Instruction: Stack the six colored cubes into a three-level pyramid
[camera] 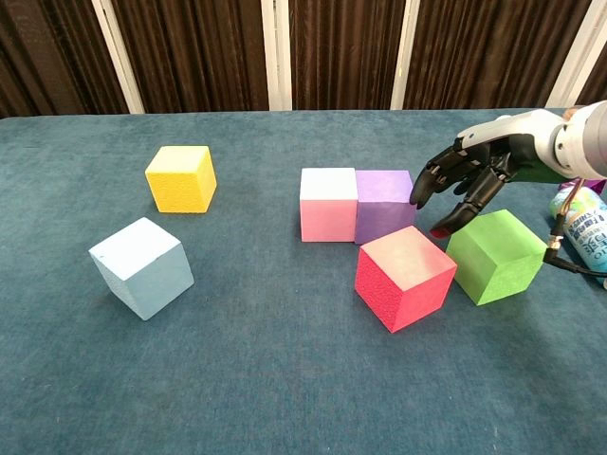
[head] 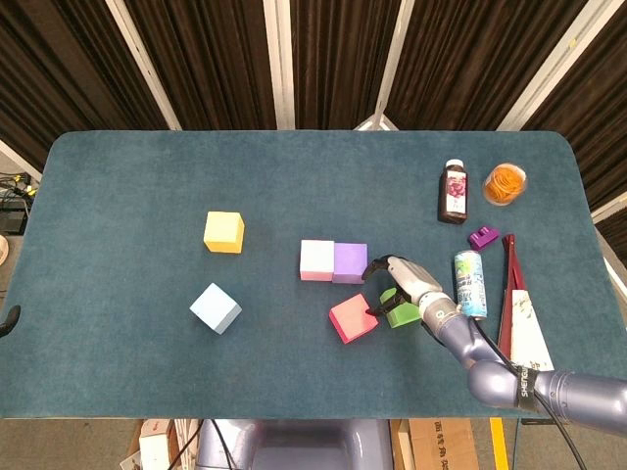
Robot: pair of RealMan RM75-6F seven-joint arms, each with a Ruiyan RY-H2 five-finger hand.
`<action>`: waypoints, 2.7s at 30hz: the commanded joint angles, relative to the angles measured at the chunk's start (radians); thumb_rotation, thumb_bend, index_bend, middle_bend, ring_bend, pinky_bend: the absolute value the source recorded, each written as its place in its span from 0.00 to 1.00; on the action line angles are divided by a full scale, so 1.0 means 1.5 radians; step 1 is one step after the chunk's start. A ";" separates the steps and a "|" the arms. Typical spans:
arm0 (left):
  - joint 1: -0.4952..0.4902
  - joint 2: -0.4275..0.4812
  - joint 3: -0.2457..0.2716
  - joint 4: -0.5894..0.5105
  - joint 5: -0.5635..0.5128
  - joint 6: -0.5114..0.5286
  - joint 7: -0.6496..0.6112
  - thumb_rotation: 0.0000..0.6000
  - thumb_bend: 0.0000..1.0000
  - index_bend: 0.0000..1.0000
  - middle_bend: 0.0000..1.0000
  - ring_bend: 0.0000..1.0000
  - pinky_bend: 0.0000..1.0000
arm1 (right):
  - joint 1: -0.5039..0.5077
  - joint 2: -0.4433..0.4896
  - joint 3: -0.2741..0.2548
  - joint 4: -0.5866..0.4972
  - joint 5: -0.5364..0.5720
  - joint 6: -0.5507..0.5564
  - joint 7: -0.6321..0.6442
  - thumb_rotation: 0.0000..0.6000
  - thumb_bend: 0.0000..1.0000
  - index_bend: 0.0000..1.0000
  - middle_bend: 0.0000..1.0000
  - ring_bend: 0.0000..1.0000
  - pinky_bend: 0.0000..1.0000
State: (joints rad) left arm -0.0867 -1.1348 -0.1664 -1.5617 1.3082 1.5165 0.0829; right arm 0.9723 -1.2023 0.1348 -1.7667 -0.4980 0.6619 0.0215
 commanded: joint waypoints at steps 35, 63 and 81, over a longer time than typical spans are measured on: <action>-0.006 -0.001 0.009 0.024 0.036 0.001 -0.032 1.00 0.31 0.09 0.00 0.00 0.00 | -0.039 0.092 -0.061 -0.115 -0.001 0.409 -0.190 1.00 0.14 0.04 0.07 0.02 0.00; -0.224 0.210 -0.026 -0.177 -0.004 -0.327 -0.026 1.00 0.26 0.07 0.00 0.00 0.00 | -0.441 -0.046 -0.238 0.137 -0.544 0.724 -0.103 1.00 0.14 0.01 0.05 0.00 0.00; -0.432 0.022 -0.035 -0.062 -0.332 -0.464 0.209 1.00 0.25 0.09 0.03 0.00 0.00 | -0.476 -0.059 -0.168 0.163 -0.569 0.643 -0.107 1.00 0.14 0.01 0.05 0.00 0.00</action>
State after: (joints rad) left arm -0.6798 -1.0487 -0.2151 -1.6948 0.8799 0.8348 0.3513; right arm 0.2624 -1.2915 -0.1225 -1.5206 -1.3542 1.6337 -0.1363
